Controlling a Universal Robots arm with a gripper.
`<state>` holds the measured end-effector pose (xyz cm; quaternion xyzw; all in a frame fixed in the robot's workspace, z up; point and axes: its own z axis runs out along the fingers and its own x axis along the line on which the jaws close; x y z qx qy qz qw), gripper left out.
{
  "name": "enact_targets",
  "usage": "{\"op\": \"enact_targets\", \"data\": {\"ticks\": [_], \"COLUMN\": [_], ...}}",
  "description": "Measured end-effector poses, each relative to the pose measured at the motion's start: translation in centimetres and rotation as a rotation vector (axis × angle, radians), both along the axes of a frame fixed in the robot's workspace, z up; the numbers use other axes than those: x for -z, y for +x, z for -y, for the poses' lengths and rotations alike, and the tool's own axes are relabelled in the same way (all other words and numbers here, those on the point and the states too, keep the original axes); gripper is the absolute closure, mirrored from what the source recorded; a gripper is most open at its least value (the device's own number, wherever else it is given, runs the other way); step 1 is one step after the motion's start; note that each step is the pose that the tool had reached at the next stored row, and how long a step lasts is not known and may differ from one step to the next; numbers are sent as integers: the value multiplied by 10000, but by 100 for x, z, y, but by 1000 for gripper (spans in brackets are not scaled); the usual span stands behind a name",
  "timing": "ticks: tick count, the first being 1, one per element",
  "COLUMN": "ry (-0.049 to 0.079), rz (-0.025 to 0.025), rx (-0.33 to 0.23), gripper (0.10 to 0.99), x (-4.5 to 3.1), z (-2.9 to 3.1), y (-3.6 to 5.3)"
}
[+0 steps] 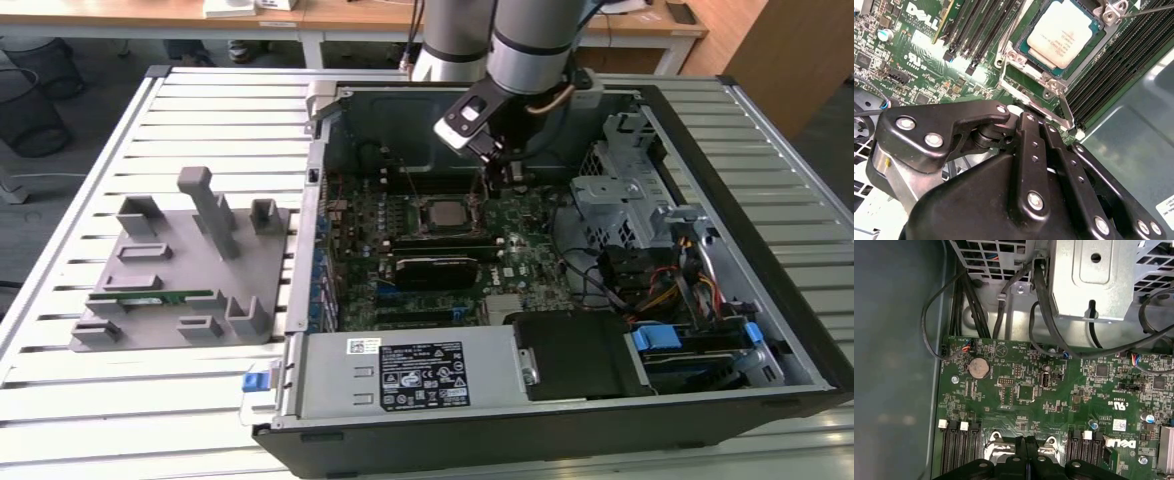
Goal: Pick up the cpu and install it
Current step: 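Close the cpu cover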
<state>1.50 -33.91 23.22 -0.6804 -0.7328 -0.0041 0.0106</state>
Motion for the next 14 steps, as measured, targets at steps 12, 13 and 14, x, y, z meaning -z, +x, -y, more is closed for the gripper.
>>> {"op": "enact_targets", "data": {"ticks": [12,13,14], "ry": [0,-1,1], "rz": [0,0,1], "rx": [0,0,0], "gripper": [980,980,980], "x": [32,35,38], "z": [-2,-2,-2], "y": [-98,-108,-122]}}
